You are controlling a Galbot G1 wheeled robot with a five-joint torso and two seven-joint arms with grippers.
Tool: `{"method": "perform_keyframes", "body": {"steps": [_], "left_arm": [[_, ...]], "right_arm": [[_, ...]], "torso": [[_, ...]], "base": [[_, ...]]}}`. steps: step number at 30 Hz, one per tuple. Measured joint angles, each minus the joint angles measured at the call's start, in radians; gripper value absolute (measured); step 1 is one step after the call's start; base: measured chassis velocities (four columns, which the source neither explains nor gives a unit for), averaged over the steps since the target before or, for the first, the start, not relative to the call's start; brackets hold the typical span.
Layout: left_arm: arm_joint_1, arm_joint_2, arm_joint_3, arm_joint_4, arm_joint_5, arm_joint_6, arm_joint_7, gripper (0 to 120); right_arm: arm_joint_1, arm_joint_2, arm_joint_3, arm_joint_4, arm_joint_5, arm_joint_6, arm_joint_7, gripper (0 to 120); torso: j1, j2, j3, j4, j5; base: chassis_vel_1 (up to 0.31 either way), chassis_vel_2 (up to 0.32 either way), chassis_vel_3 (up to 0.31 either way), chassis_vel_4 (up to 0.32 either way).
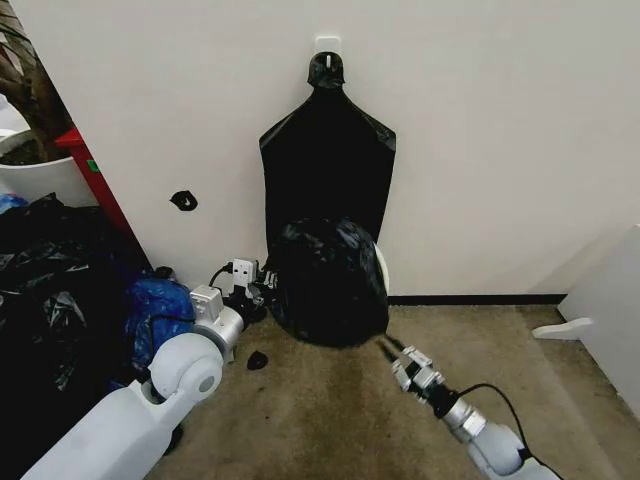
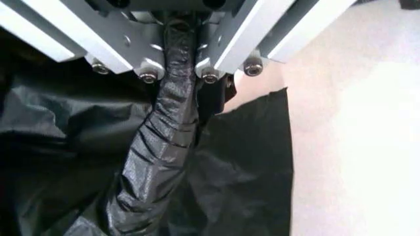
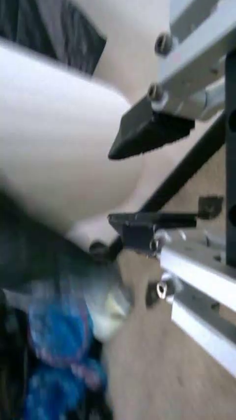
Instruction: Place the garbage bag over the trash bin.
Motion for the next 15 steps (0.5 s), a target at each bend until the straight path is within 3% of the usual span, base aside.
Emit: {"method": "perform_keyframes", "body": {"steps": [5, 9, 12, 13, 15], "left_arm": [[0.005, 0.002, -0.004, -0.004, 0.0, 0.0, 0.002, 1], [0.015, 0.006, -0.004, -0.003, 0.035, -0.015, 0.012, 1], [0.023, 0.008, 0.001, 0.005, 0.077, -0.037, 0.029, 1], [0.024, 0.008, 0.003, 0.007, 0.086, -0.043, 0.033, 1], [0.03, 0.005, 0.009, 0.025, 0.145, -0.091, 0.065, 1]], "right_arm": [[0.001, -0.002, 0.077, -0.005, -0.026, 0.001, -0.132, 49], [0.023, 0.0, 0.255, 0.012, 0.222, 0.002, -0.558, 67], [0.025, -0.009, 0.317, 0.046, 0.331, 0.002, -0.66, 77], [0.023, -0.012, 0.324, 0.056, 0.353, 0.002, -0.663, 77], [0.005, -0.029, 0.346, 0.126, 0.484, -0.011, -0.625, 89]], "torso": [[0.0, 0.0, 0.0, -0.0002, 0.0004], [0.0, 0.0, 0.0, 0.0, 0.0001], [0.0, 0.0, 0.0, -0.0001, 0.0006], [0.0, 0.0, 0.0, 0.0, 0.0006], [0.0, 0.0, 0.0, -0.0001, 0.0]], "base": [[0.0, 0.0, 0.0, 0.0], [0.0, 0.0, 0.0, 0.0], [0.0, 0.0, 0.0, 0.0], [0.0, 0.0, 0.0, 0.0], [0.0, 0.0, 0.0, 0.0]]}}
